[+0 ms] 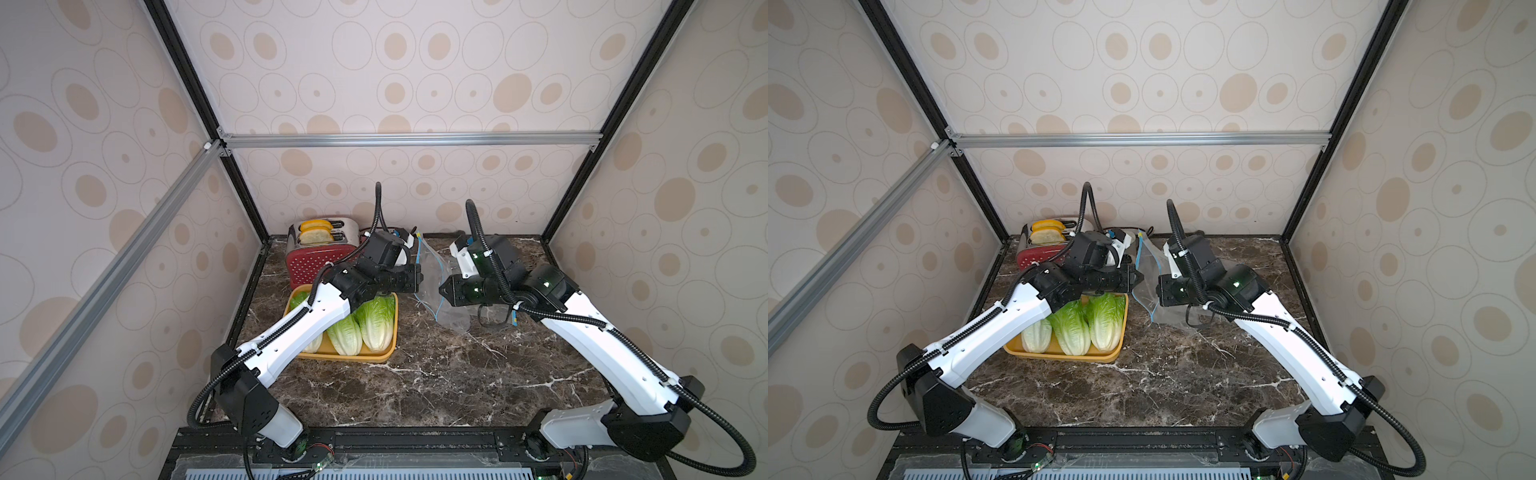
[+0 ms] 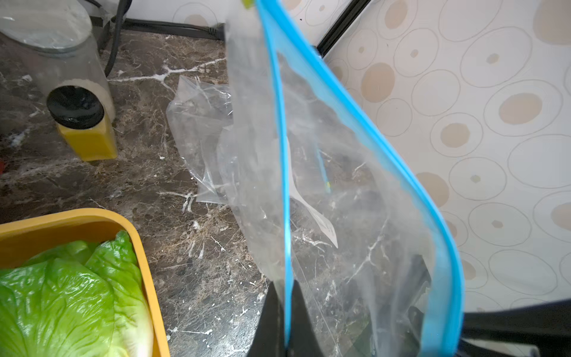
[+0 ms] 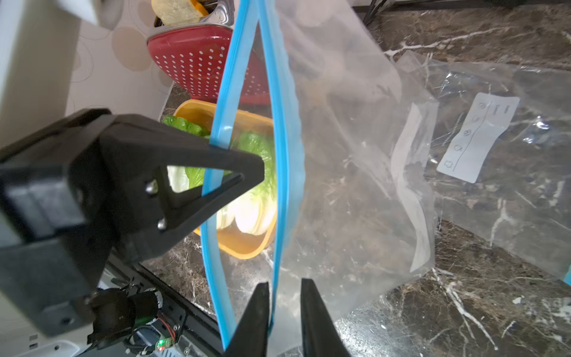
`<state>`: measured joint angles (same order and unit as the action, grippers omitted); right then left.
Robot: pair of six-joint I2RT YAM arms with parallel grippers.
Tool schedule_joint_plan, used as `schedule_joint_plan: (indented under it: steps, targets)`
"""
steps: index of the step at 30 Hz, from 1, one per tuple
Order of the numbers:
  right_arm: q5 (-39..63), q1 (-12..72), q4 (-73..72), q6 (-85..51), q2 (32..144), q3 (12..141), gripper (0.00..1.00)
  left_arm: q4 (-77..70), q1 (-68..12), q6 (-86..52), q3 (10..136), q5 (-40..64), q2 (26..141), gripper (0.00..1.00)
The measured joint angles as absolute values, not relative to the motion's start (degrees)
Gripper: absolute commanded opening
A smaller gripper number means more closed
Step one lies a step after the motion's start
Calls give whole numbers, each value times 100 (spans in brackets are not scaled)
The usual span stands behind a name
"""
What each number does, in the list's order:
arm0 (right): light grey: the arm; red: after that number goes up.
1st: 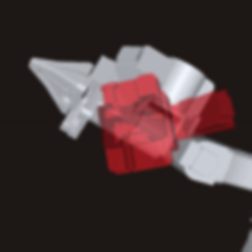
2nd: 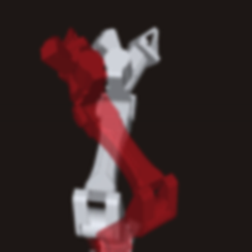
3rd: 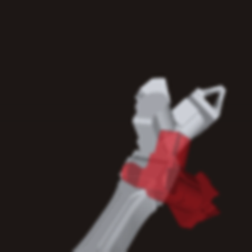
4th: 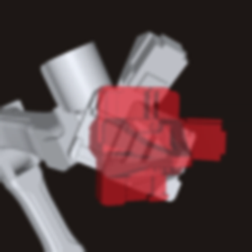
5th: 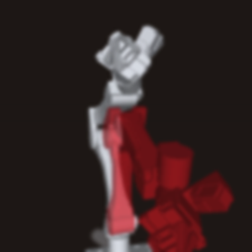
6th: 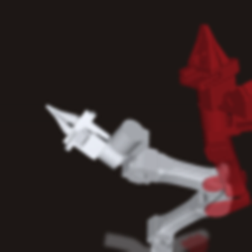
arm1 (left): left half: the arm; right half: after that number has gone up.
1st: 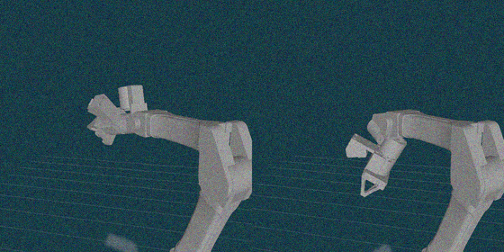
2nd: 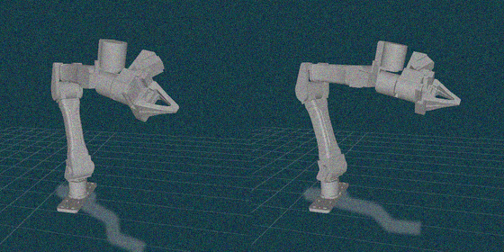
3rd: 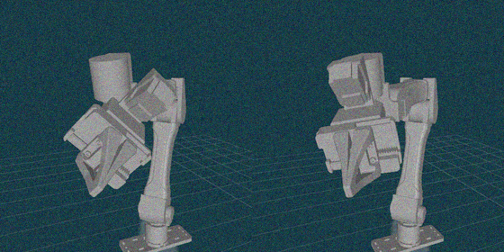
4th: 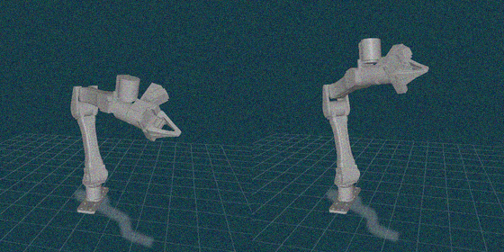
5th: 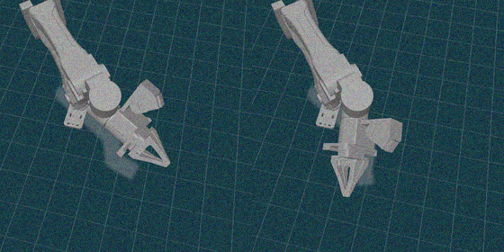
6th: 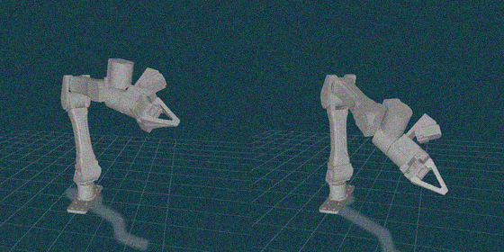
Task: Put the chinese cabbages into a zipper bag and zip it
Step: Open the zipper of the food storage bag.
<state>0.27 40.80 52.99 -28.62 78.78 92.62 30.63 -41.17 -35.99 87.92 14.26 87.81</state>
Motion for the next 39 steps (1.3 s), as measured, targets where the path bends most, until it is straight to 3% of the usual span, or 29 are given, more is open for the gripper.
schedule_joint_plan:
  steps: [2,7,10,15,28,32,35,37,39]
  targets:
    - [-45,4049,5317,-2818,8009,9404,34,3057,-4174,-3605,8860,1437,8779,0]
    - [-244,3913,5498,-2670,8438,9935,33,3092,-4268,-3616,9028,1472,8779,0]
    - [-375,3841,5710,-2519,8659,10289,27,3153,-4281,-3612,9139,1487,8779,0]
    - [-676,3752,6200,-2191,8847,10855,0,3310,-4281,-3538,9251,1409,8770,0]
    - [-1798,3636,7765,-1935,8562,12086,0,3363,-4294,-3656,9284,1166,8729,0]
    - [-2093,3634,8038,-1896,8580,11911,0,2974,-4342,-3861,9277,1341,8853,0]
    - [-2191,3629,7996,-1898,8595,11292,0,2687,-4351,-3968,9043,1431,8982,12]
    - [-2093,3629,7902,-1900,8648,10932,0,2628,-4351,-4001,8805,1450,9021,30]
    - [-1970,3629,7808,-1903,8733,10761,0,2652,-4351,-3988,8580,1452,9028,41]
